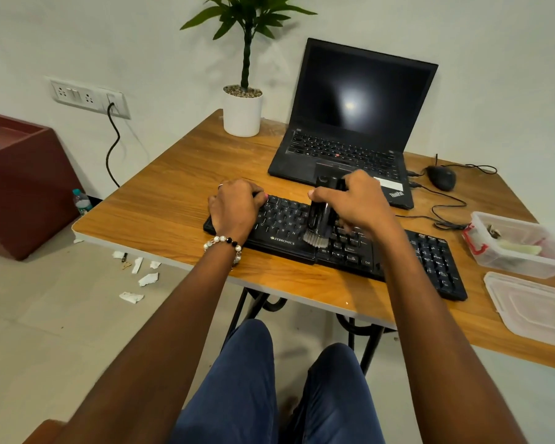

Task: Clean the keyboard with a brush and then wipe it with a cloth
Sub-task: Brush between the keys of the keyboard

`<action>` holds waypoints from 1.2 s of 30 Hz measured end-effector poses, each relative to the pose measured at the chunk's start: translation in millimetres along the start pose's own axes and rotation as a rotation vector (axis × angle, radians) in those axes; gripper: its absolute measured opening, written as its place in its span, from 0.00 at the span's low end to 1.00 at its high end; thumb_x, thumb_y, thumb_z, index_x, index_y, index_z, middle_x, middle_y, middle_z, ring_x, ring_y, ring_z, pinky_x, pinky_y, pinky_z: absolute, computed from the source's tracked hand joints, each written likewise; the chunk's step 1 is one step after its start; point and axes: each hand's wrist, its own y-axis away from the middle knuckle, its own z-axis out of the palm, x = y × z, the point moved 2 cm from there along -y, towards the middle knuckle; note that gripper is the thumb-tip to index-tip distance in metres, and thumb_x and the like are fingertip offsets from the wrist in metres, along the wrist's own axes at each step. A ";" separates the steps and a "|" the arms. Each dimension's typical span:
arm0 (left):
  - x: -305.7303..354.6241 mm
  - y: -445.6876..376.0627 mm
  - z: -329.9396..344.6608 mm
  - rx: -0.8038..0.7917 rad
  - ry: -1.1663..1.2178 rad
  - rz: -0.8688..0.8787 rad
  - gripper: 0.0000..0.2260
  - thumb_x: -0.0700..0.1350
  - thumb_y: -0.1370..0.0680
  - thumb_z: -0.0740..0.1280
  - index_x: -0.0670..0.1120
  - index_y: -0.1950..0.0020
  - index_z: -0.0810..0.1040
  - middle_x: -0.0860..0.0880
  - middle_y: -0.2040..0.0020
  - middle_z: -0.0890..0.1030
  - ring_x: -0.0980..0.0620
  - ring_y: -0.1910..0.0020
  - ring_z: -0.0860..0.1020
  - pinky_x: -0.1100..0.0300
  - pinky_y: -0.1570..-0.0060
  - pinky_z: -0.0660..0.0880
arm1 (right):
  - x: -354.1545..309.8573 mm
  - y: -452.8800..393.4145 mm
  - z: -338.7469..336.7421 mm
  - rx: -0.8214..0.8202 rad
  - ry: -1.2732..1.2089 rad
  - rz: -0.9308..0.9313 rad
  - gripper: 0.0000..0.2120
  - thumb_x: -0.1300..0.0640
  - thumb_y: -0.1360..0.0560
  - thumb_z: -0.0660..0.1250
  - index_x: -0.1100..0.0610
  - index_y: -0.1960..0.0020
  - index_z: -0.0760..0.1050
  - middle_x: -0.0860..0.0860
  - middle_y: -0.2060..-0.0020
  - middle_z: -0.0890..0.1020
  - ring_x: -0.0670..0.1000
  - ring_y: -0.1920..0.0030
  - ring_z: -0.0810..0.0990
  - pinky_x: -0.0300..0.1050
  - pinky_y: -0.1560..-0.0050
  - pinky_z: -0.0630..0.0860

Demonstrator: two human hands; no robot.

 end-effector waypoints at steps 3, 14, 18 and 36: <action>0.2 0.2 -0.1 -0.002 0.003 -0.003 0.08 0.52 0.24 0.69 0.54 0.47 0.84 0.50 0.47 0.83 0.47 0.42 0.75 0.47 0.44 0.71 | -1.6 -4.1 5.0 0.178 -0.046 -0.040 0.17 0.44 0.28 0.71 0.59 0.53 0.76 0.55 0.59 0.83 0.52 0.68 0.82 0.49 0.69 0.80; -0.2 -0.3 1.0 -0.005 -0.014 -0.008 0.08 0.53 0.23 0.68 0.55 0.47 0.84 0.51 0.46 0.83 0.48 0.42 0.75 0.48 0.45 0.71 | -2.7 7.2 20.2 0.075 0.064 0.006 0.18 0.46 0.26 0.71 0.62 0.55 0.75 0.56 0.66 0.82 0.51 0.76 0.80 0.44 0.77 0.76; -0.4 -0.2 1.4 -0.005 -0.007 -0.010 0.07 0.53 0.24 0.68 0.55 0.48 0.84 0.51 0.47 0.83 0.48 0.41 0.74 0.49 0.45 0.69 | -9.6 2.9 11.2 0.052 -0.070 -0.006 0.16 0.48 0.27 0.72 0.61 0.54 0.77 0.56 0.66 0.84 0.50 0.78 0.78 0.40 0.79 0.72; 1.1 0.5 0.2 0.003 -0.002 -0.021 0.06 0.52 0.24 0.69 0.55 0.51 0.84 0.50 0.49 0.83 0.47 0.44 0.77 0.46 0.45 0.73 | -22.4 1.5 30.2 0.160 -0.114 -0.083 0.17 0.45 0.27 0.71 0.60 0.55 0.77 0.53 0.64 0.84 0.50 0.78 0.80 0.42 0.78 0.75</action>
